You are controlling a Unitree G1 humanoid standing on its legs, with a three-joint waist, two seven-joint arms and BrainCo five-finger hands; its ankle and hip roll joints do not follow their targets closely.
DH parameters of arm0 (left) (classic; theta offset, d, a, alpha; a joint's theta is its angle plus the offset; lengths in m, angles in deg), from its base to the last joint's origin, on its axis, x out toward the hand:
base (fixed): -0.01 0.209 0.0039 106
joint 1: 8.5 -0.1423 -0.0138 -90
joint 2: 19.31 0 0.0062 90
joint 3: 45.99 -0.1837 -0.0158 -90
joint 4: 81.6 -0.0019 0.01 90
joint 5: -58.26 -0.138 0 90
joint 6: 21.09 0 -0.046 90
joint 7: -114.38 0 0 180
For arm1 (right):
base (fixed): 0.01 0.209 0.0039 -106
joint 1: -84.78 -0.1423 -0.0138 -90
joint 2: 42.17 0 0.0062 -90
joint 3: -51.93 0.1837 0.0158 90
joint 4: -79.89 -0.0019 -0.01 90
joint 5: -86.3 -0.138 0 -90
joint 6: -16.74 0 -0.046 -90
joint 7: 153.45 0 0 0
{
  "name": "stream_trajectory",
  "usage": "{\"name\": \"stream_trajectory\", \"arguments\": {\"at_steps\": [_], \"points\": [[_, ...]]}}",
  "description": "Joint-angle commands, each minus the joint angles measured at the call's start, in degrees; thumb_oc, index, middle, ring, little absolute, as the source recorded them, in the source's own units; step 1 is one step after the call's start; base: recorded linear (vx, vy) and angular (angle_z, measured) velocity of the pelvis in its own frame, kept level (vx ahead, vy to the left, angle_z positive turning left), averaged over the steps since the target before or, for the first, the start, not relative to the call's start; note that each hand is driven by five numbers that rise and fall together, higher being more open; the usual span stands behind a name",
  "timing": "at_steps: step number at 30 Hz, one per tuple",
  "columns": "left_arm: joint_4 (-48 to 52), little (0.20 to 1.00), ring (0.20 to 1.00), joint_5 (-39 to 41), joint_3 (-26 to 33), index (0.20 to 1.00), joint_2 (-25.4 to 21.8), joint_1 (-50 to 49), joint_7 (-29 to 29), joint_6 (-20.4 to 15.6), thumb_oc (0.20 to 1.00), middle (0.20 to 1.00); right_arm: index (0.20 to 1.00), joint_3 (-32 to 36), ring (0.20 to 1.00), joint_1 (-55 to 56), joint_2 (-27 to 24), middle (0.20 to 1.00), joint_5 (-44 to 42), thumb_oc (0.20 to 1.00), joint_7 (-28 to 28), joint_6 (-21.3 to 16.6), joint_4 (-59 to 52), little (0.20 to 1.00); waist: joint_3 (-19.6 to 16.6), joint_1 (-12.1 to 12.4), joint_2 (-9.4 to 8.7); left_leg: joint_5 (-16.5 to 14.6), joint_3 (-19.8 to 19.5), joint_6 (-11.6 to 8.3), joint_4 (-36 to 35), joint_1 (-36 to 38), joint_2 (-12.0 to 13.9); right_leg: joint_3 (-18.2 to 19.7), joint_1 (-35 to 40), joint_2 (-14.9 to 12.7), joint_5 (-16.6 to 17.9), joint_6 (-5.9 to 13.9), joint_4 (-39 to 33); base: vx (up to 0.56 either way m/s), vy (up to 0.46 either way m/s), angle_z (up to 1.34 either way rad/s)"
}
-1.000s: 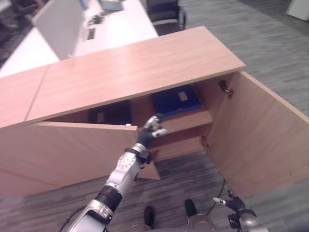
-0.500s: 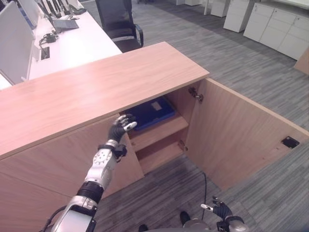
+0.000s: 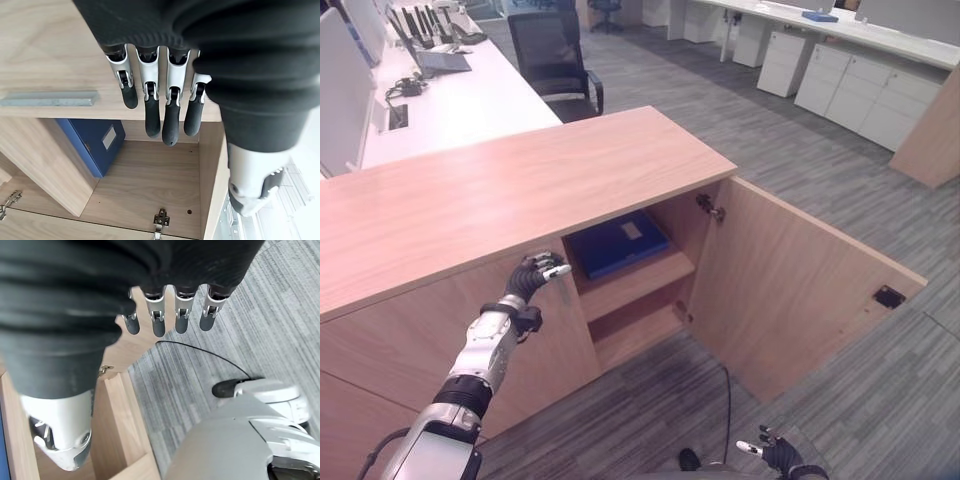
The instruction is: Put the empty folder in the office cabinet
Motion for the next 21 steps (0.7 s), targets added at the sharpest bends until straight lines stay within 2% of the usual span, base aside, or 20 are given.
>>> {"name": "stream_trajectory", "arguments": {"at_steps": [1, 2, 5, 8, 10, 11, 13, 15, 17, 19, 21], "points": [[3.35, 1.0, 1.0, 0.04, 3.02, 1.0, 1.38, 2.52, -2.31, -2.8, 1.0, 1.0, 1.0, 0.1, 1.0, -4.99, 0.24, 1.0, 0.31, 1.0, -1.53, -0.67, 0.95, 1.0, 3.8, 2.34, 1.52, -4.14, 2.13, -1.74, 0.77, 1.74, 1.28, -12.07, -1.94, -5.99, -1.54, 5.97, 9.48, -0.13, -0.039, -0.38], [3.51, 1.0, 1.0, -0.03, 3.03, 1.0, 1.44, 2.4, -2.4, -2.74, 1.0, 1.0, 1.0, 0.11, 1.0, -4.94, 0.21, 1.0, 0.32, 1.0, -1.54, -0.67, 0.94, 1.0, 3.79, 2.19, 1.57, -4.15, 1.95, -1.75, 0.77, 1.75, 1.3, -12.27, -1.84, -6.0, -1.61, 5.97, 9.51, -0.06, -0.013, -0.46], [10.6, 1.0, 1.0, -1.27, 0.68, 1.0, 6.37, -4.17, -1.68, -1.98, 1.0, 1.0, 1.0, 0.69, 1.0, -6.11, 0.79, 1.0, 0.99, 1.0, -2.6, -0.39, 2.26, 1.0, 3.5, 3.7, 1.74, -3.92, 4.22, -1.75, 0.77, 1.56, 1.72, -22.59, -1.35, -9.43, -0.79, 5.07, 10.31, -0.03, -0.042, -0.47], [13.2, 1.0, 1.0, -3.57, -2.9, 1.0, 8.6, -8.09, -0.25, -0.91, 1.0, 1.0, 1.0, 1.32, 1.0, -5.74, 1.06, 1.0, 1.42, 1.0, -2.61, 0.01, 2.62, 1.0, 3.08, 3.97, 1.5, -4.06, 4.91, -1.51, 0.77, 2.11, 1.38, -22.25, -1.15, -9.83, -0.58, 4.88, 10.46, 0.02, -0.092, -0.28], [13.75, 1.0, 1.0, -3.92, -4.36, 1.0, 9.82, -9.77, 0.63, -0.18, 1.0, 1.0, 1.0, 1.57, 1.0, -6.41, 0.95, 1.0, 1.82, 1.0, -2.73, 0.61, 3.4, 1.0, 3.06, 4.07, 1.78, -4.22, 5.57, -1.72, 0.77, 2.43, 1.58, -22.52, -1.2, -11.5, 0.8, 5.33, 10.07, -0.01, -0.185, -0.35], [13.22, 1.0, 1.0, -4.01, -5.43, 1.0, 10.5, -11.03, 1.08, 0.36, 1.0, 1.0, 1.0, 1.86, 1.0, -7.16, 0.71, 1.0, 1.79, 1.0, -2.91, 0.82, 4.2, 1.0, 2.94, 3.99, 2.12, -3.98, 6.28, -2.26, 0.77, 2.38, 2.17, -22.94, -0.86, -13.42, 2.76, 5.47, 8.29, -0.02, -0.184, -0.28], [12.63, 1.0, 1.0, -4.04, -5.84, 1.0, 10.77, -11.32, 1.39, 0.56, 1.0, 1.0, 1.0, 1.99, 1.0, -7.46, 0.55, 1.0, 1.87, 1.0, -3.02, 0.92, 4.65, 1.0, 2.87, 3.93, 2.43, -3.79, 6.77, -2.75, 0.77, 2.27, 2.87, -22.38, -1.18, -14.15, 3.71, 5.72, 7.26, 0.0, -0.239, -0.17], [10.82, 1.0, 1.0, -4.94, -7.78, 1.0, 10.91, -11.98, 1.91, 1.02, 1.0, 1.0, 1.0, 2.69, 1.0, -6.86, 0.41, 1.0, 1.63, 1.0, -3.03, 1.19, 6.87, 1.0, 2.61, 2.72, 3.04, -3.0, 6.97, -4.27, 0.77, 1.96, 4.58, -18.71, -1.7, -15.2, 4.78, 5.97, 4.32, 0.05, -0.361, -0.17], [10.36, 1.0, 1.0, -5.08, -7.91, 1.0, 11.21, -12.18, 2.09, 1.05, 1.0, 1.0, 1.0, 2.88, 1.0, -6.77, 0.3, 1.0, 1.7, 1.0, -2.93, 1.36, 7.17, 1.0, 2.49, 2.61, 3.27, -2.92, 6.89, -4.61, 0.77, 1.9, 4.93, -17.79, -2.23, -15.22, 5.32, 5.97, 4.04, 0.04, -0.173, -0.13], [8.31, 1.0, 1.0, -6.35, -8.45, 1.0, 11.18, -12.78, 2.39, 1.27, 1.0, 1.0, 1.0, 3.2, 1.0, -6.66, -0.17, 1.0, 1.95, 1.0, -2.85, 1.61, 8.84, 1.0, 2.62, 1.72, 4.03, -2.55, 7.02, -5.8, 0.77, 2.32, 6.31, -16.09, -3.27, -15.23, 6.02, 5.97, 3.37, 0.07, -0.329, -0.19], [4.79, 1.0, 1.0, -7.4, -8.19, 1.0, 11.51, -13.65, 2.19, 1.46, 1.0, 1.0, 1.0, 3.98, 1.0, -5.72, -0.63, 1.0, 2.15, 1.0, -2.72, 1.62, 10.9, 1.0, 2.54, 0.25, 4.98, -1.64, 6.45, -7.52, 0.77, 2.82, 8.25, -12.32, -3.15, -14.18, 3.47, 5.97, 3.59, 0.1, -0.387, -0.34]]}}
